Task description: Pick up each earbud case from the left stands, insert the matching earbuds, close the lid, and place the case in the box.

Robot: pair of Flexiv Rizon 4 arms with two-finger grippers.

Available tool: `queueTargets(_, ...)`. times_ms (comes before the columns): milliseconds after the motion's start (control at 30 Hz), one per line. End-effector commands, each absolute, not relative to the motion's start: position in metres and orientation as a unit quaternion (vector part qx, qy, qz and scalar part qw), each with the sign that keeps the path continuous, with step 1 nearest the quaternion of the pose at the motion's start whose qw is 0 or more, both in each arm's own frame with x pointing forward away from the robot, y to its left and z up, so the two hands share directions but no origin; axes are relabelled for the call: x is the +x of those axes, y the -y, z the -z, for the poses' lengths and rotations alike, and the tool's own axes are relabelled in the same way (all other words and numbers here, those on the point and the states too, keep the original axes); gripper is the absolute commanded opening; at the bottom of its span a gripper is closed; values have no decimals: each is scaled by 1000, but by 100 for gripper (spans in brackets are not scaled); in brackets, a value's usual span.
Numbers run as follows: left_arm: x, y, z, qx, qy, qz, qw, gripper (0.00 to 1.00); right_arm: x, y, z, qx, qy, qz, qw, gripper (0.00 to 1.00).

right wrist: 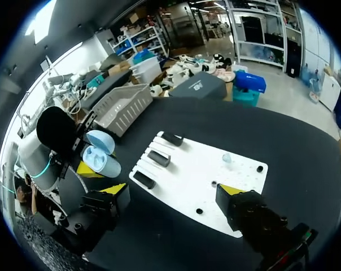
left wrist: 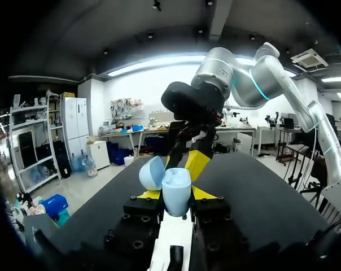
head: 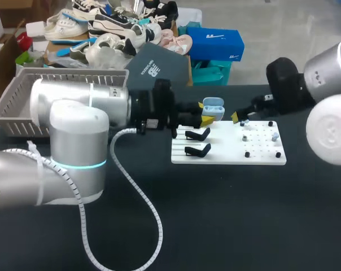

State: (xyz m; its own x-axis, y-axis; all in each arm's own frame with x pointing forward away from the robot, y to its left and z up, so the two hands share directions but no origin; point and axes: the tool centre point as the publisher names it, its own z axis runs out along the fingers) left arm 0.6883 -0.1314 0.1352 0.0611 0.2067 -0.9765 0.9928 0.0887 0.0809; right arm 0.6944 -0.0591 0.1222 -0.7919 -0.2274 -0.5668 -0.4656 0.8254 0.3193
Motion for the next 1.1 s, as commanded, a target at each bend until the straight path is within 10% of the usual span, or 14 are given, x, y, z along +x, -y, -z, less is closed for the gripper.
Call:
queueTargets(33, 674, 132, -133, 520, -527, 416, 528, 0, 681, 66, -121, -163, -932, -169, 275, 100)
queueTargets(1100, 657, 171, -121, 567, -464, 425, 531, 0, 641, 116, -107, -118, -948, -87, 282, 100)
